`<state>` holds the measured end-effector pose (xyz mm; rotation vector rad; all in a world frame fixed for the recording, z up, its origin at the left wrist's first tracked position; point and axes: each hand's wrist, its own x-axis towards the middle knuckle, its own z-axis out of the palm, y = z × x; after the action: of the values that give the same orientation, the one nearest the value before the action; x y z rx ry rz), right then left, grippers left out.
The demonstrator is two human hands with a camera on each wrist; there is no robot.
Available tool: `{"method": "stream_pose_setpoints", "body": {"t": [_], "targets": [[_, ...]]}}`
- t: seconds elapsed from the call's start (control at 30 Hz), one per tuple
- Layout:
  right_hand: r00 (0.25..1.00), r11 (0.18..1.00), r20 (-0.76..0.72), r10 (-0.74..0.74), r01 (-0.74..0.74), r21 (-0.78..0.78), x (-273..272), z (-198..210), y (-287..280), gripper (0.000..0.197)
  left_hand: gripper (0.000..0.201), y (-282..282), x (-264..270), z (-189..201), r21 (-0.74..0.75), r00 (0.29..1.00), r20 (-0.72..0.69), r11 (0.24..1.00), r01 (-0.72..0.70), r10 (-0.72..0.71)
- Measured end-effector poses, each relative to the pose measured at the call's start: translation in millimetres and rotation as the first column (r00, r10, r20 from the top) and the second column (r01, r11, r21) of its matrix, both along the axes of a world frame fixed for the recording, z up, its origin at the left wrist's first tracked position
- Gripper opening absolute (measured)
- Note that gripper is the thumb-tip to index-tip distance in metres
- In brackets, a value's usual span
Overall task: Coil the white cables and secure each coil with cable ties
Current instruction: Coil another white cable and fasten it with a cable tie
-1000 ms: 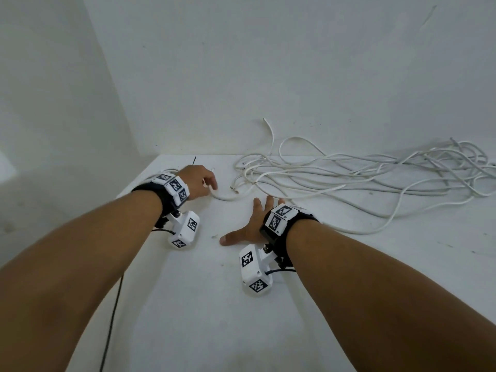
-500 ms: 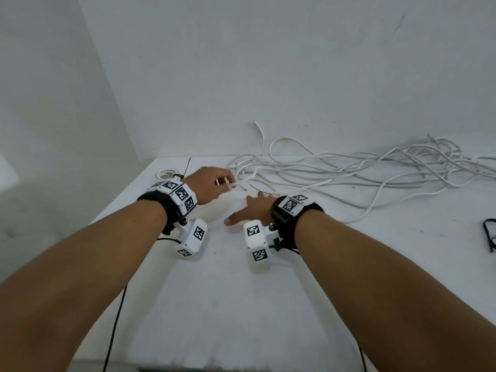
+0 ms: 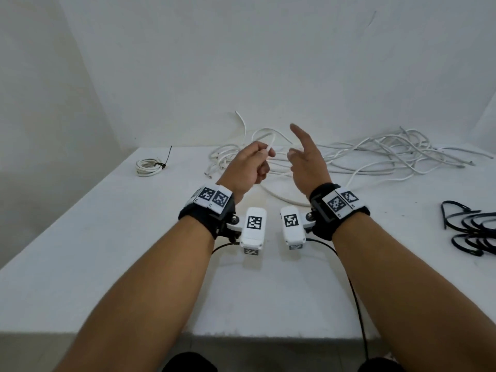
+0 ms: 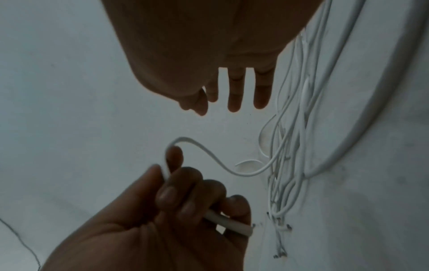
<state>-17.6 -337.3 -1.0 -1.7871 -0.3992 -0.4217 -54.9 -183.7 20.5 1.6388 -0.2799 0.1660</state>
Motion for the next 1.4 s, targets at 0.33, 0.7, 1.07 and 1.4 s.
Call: {"method": "stream_pose_setpoints", "body": {"t": [0.33, 0.7, 1.07, 1.4], "targets": [[0.997, 0.997, 0.061, 0.053, -0.056, 0.056, 0, 3, -7, 0.019, 0.029, -19, -19, 4, -0.378, 0.963, -0.143, 0.912, 0.161, -0.230], [0.996, 1.000, 0.089, 0.013, -0.014, 0.004, -3, 4, -11, 0.027, 0.025, -2, -30, -4, -0.578, 0.869, -0.123, 0.746, 0.330, -0.480], [0.982, 0.855, -0.126, 0.143, -0.186, -0.483, -23, 5, 7, 0.034, 0.012, 0, -13, -18, -0.618, 0.998, -0.040, 0.786, 0.015, -0.050], [0.971, 0.776, -0.132, 0.198, -0.238, -0.584, -32, 7, -4, 0.010, 0.017, 33, 5, -30, -0.184, 0.926, 0.154, 0.930, -0.317, 0.346]]}}
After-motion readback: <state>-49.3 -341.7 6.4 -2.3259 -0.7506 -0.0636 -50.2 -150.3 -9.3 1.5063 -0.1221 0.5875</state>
